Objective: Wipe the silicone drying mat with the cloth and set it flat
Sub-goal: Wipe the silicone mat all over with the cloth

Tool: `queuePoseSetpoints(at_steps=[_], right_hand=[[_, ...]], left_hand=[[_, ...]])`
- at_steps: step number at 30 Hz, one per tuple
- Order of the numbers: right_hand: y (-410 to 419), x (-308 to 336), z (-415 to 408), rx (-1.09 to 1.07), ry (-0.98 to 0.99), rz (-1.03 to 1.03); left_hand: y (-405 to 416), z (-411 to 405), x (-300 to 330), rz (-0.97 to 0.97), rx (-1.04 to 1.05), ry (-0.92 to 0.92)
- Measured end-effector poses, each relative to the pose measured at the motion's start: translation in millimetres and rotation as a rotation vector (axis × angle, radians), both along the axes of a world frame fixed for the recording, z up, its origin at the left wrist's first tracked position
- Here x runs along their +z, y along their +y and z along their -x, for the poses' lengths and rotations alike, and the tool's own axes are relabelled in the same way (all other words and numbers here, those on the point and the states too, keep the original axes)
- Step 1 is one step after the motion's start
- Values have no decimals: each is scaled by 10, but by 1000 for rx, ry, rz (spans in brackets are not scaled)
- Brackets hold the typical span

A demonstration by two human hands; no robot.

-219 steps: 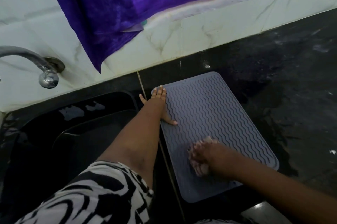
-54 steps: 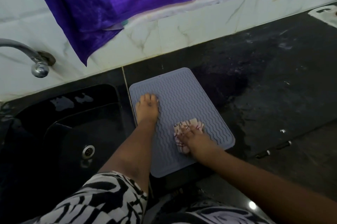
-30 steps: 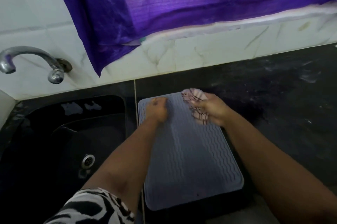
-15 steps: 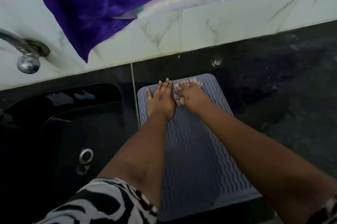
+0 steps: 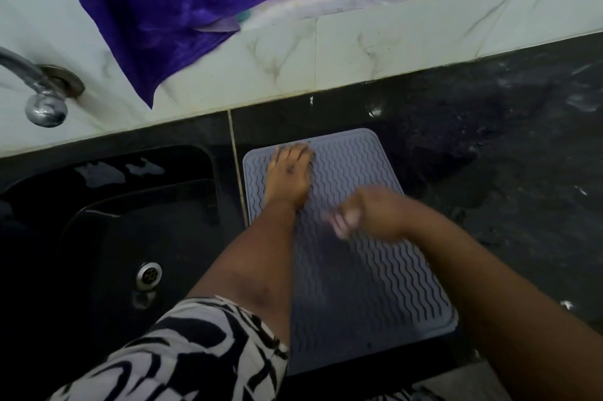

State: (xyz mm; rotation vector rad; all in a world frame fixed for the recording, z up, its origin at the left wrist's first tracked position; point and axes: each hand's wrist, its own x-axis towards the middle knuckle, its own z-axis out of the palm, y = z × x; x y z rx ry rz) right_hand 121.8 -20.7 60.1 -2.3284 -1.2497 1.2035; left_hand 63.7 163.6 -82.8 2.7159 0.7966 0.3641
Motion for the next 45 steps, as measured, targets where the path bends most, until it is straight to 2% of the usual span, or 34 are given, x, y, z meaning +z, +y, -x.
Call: queuePoseSetpoints(at_steps=[2,5,9,12,14,16,18,22,24,27,30,32,35,40,43,45], right_hand=[[513,-122,-267,-69,-144,-77],[1082,-510,-382,-32,-326,-14],[884,-830,-282,84,-479,-40],[443,-738,7,56,-404,-77],[31,-659,290,115,-386,50],[-498,-579,626,192,-360,52],[-912,-456,865,130,-252,48],[-897,-57,548,212,0,181],[-602,111,250,114,15,86],[-70,-13,13,63,-226,-47],[194,-456,208,127,-389,87],[107,-708,367,159,-447,148],[-285,-817,549,253,-515,108],[-1255,-893,1113,462,-463,167],[-1517,-616,1155,301,-253,192],[-1449,-328,907,222,-24,77]], left_hand=[[11,-27,-8,85,27,-11],[21,-51,-4,155,102,-104],[46,-81,-40,160,103,-50],[63,-59,-46,149,96,-39],[46,-61,-30,134,100,-49],[30,-47,-11,137,102,-45],[26,-44,-15,129,98,-40],[112,-82,49,220,22,52],[134,-69,126,171,-25,118],[-28,56,158,109,2,33],[-320,199,33,88,-27,171],[-356,214,-35,86,-8,228],[-367,188,-49,87,19,212],[-428,189,-21,79,42,213],[-452,160,37,59,41,268],[-477,161,109,71,47,343]])
